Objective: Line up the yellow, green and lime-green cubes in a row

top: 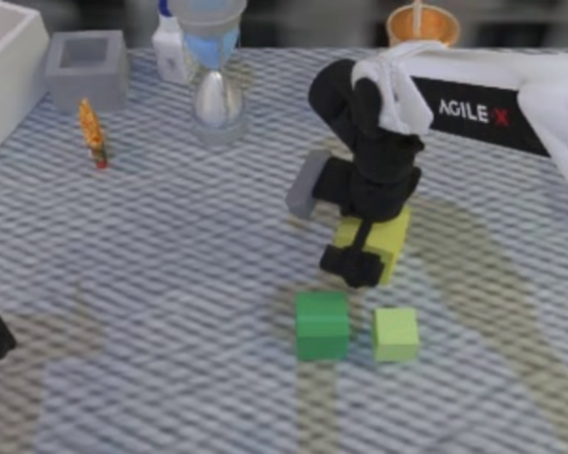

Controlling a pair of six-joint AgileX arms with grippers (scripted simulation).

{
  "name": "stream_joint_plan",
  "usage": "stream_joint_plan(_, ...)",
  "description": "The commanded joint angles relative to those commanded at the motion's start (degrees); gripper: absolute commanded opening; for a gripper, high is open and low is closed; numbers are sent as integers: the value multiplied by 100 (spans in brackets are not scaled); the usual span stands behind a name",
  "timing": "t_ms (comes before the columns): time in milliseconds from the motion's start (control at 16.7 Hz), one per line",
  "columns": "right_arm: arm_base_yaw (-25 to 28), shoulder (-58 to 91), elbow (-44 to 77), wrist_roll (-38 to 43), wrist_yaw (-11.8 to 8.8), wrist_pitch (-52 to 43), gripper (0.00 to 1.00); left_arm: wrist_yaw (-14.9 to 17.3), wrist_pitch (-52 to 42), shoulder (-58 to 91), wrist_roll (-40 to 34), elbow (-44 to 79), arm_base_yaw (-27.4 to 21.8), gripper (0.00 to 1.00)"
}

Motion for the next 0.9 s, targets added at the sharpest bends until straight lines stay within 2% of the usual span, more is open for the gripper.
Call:
stream_joint_plan(780,0,0,0,0,0,0,2,0,0,0,0,0,0,100)
stream_joint_plan(900,0,0,0,0,0,0,0,0,0,0,0,0,0,100)
